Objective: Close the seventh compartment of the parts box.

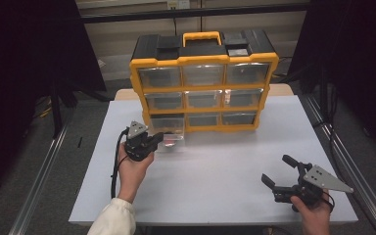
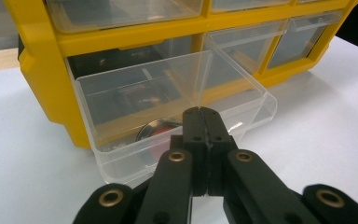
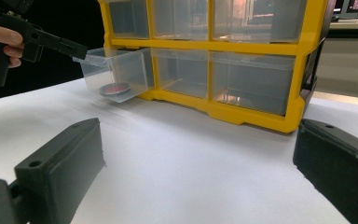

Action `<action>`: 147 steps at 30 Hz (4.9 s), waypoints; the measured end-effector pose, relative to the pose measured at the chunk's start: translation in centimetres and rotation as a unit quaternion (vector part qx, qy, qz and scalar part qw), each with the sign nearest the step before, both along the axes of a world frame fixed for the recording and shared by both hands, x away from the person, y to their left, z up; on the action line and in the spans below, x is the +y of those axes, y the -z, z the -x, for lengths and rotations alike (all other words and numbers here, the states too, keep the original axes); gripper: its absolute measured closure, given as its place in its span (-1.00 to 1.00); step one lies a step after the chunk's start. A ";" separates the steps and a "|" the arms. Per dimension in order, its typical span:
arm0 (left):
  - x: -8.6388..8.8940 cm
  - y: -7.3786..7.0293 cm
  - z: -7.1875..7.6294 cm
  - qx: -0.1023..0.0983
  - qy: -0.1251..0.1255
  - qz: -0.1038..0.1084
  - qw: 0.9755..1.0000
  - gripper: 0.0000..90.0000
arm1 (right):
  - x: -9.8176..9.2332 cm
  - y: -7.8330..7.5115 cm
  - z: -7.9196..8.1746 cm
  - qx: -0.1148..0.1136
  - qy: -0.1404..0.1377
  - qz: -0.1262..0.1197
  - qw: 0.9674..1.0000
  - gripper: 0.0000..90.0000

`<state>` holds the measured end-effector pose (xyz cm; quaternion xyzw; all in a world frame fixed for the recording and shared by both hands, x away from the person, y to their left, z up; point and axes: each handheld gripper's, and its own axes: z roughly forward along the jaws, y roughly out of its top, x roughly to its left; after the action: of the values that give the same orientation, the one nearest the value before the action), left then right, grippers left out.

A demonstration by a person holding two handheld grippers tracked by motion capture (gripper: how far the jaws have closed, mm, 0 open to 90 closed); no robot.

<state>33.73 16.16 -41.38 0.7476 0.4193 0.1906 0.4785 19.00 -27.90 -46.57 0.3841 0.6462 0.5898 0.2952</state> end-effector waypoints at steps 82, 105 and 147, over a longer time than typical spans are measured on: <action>-0.6 1.0 -0.6 -0.024 -0.024 0.009 0.999 1.00 | -0.1 0.0 0.1 0.002 0.000 0.004 1.000 -0.97; -0.3 1.0 -1.1 -0.023 -0.030 0.011 0.999 1.00 | -0.1 0.1 0.1 0.002 0.001 0.001 1.000 -0.97; -0.6 1.2 -2.0 -0.033 -0.044 -0.003 0.998 1.00 | -0.3 0.2 -0.2 0.007 0.003 -0.003 1.000 -0.97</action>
<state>35.71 15.60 -42.61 0.7230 0.4351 0.2372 0.4815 19.22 -28.22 -46.78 0.3910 0.6455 0.5878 0.2915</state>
